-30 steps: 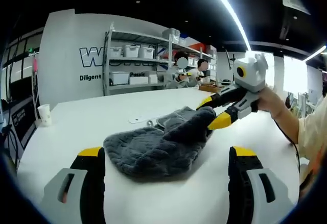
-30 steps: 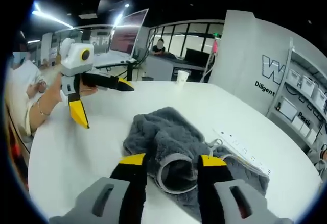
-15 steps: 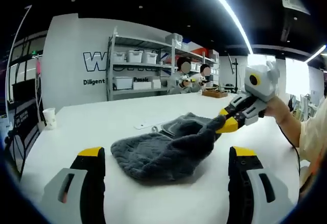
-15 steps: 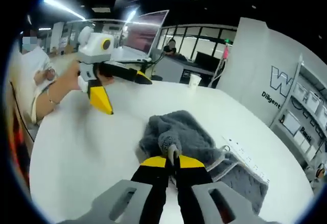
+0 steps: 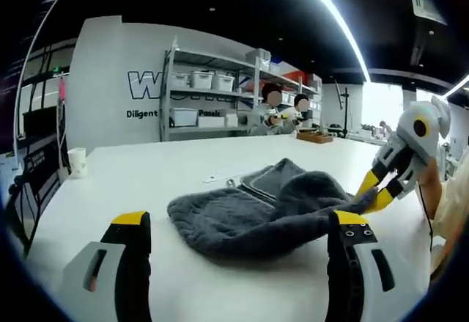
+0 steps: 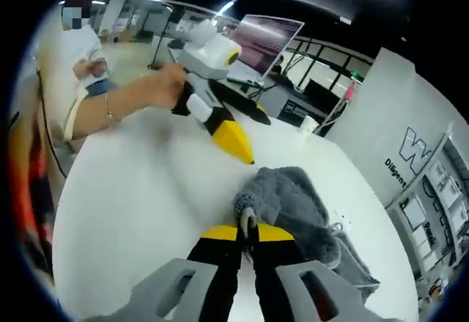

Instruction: Open the folded towel by lifting each exposed corner and separating the folded layers until the towel lies flat within the target outline without major curled edges

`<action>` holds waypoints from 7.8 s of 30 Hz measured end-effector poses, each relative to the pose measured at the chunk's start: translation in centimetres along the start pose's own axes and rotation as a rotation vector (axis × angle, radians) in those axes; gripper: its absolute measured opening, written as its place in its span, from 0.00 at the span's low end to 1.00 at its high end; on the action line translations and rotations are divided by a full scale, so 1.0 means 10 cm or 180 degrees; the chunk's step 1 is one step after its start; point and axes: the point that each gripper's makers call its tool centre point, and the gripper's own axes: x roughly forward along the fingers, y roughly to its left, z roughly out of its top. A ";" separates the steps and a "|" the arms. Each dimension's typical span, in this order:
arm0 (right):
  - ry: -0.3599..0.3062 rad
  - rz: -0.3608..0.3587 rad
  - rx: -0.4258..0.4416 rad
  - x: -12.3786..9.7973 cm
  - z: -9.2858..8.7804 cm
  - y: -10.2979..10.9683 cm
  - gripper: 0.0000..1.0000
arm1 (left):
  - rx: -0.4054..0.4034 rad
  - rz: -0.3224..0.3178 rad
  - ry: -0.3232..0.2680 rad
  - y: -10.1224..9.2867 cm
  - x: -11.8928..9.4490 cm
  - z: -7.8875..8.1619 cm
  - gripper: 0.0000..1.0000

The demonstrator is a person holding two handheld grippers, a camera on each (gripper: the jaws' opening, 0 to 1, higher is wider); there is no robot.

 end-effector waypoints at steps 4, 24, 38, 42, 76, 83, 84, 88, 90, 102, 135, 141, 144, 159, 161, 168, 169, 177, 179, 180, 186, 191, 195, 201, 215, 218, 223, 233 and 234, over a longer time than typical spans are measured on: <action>0.0056 0.0133 -0.0151 0.03 0.00 0.23 0.00 | -0.0018 0.0020 -0.0001 0.03 0.00 0.00 0.99; 0.0244 0.0795 -0.0140 0.26 -0.28 0.92 0.08 | -0.0052 0.0044 0.0095 0.06 0.02 -0.10 0.99; 0.0070 0.0815 0.0060 0.07 -0.21 0.83 0.22 | -0.0052 0.0030 0.0106 0.05 0.01 -0.10 0.99; 0.0015 0.0677 0.0121 -0.08 -0.20 0.64 0.28 | -0.0037 0.0002 0.0128 0.03 0.01 -0.10 0.99; 0.0838 -0.1126 0.1107 -0.24 -1.50 -2.61 0.50 | 0.0629 -0.0686 0.0751 -0.32 -0.12 -0.44 0.99; 0.0940 -0.0841 0.1340 0.20 -1.73 -2.52 0.51 | 0.0623 -0.0650 0.0766 -0.28 -0.13 -0.45 0.99; 0.0957 -0.0792 0.1363 0.25 -1.77 -2.49 0.50 | 0.0621 -0.0646 0.0768 -0.28 -0.13 -0.45 0.99; 0.0994 -0.0734 0.1446 0.34 -1.90 -2.41 0.34 | 0.0618 -0.0641 0.0769 -0.28 -0.13 -0.45 0.99; 0.0986 -0.0718 0.1469 0.35 -1.93 -2.38 0.14 | 0.0612 -0.0646 0.0764 -0.29 -0.13 -0.45 0.99; 0.0931 -0.0717 0.1497 0.30 -1.92 -2.33 0.00 | 0.0611 -0.0633 0.0809 -0.27 -0.12 -0.49 0.99; 0.0741 -0.1013 0.1068 -1.23 -1.71 -1.40 0.00 | 0.0664 -0.0644 0.0883 -0.27 -0.12 -0.55 0.99; 0.0790 -0.0955 0.1095 -1.30 -1.82 -1.09 0.00 | 0.0647 -0.0645 0.0868 -0.26 -0.12 -0.53 0.99; 0.0819 -0.0922 0.1151 -1.34 -1.91 -0.94 0.00 | 0.0638 -0.0628 0.0881 -0.25 -0.11 -0.55 0.99; 0.1042 -0.0689 0.1392 -1.37 -2.24 -0.36 0.00 | 0.0614 -0.0595 0.0863 -0.22 -0.12 -0.52 0.99; 0.1052 -0.0671 0.1420 -1.37 -2.25 -0.31 0.00 | 0.0610 -0.0595 0.0854 -0.22 -0.12 -0.52 0.99; 0.0957 -0.0739 0.1522 -1.34 -2.26 -0.28 0.00 | 0.0617 -0.0607 0.0839 -0.24 -0.12 -0.51 0.99; 0.0952 -0.0749 0.1499 -1.35 -2.26 -0.28 0.00 | 0.0618 -0.0605 0.0838 -0.24 -0.13 -0.51 0.99; 0.0871 -0.0932 0.1520 -1.45 -2.19 -0.37 0.15 | 0.0604 -0.0610 0.0816 -0.25 -0.12 -0.49 0.99; 0.0854 -0.0968 0.1538 -1.49 -2.17 -0.40 0.28 | 0.0592 -0.0605 0.0805 -0.24 -0.13 -0.49 0.99; 0.0845 -0.0978 0.1547 -1.50 -2.15 -0.42 0.32 | 0.0583 -0.0605 0.0801 -0.24 -0.13 -0.49 0.99; 0.0652 -0.1109 0.1632 -1.58 -1.96 -0.57 0.52 | 0.0534 -0.0560 0.0778 -0.20 -0.13 -0.47 0.98; 0.0579 -0.1087 0.1675 -1.48 -1.79 -0.54 0.76 | 0.0493 -0.0551 0.0748 -0.19 -0.13 -0.46 0.98; 0.0453 -0.1072 0.1684 -1.39 -1.64 -0.46 0.93 | 0.0511 -0.0550 0.0751 -0.18 -0.13 -0.46 0.99; 0.0392 -0.1117 0.1768 -1.34 -1.54 -0.38 0.99 | 0.0482 -0.0635 0.0690 -0.25 -0.13 -0.42 0.99; 0.0114 -0.1164 0.1938 -1.35 -1.35 -0.12 0.99 | 0.0422 -0.0543 0.0655 -0.22 -0.09 -0.29 0.99; 0.0107 -0.1118 0.1933 -1.35 -1.36 -0.05 0.99 | 0.0387 -0.0472 0.0637 -0.20 0.00 -0.20 0.98; 0.0153 -0.1210 0.1827 -1.43 -1.41 -0.09 0.99 | 0.0458 -0.0193 0.0673 -0.01 0.21 -0.10 0.95; -0.0056 -0.1178 0.1745 -1.48 -1.32 -0.10 0.99 | -0.0121 0.0198 0.0625 0.40 0.70 -0.15 0.70; -0.0074 -0.1175 0.1744 -1.48 -1.32 -0.10 0.99 | -0.0105 0.0211 0.0631 0.43 0.73 -0.15 0.67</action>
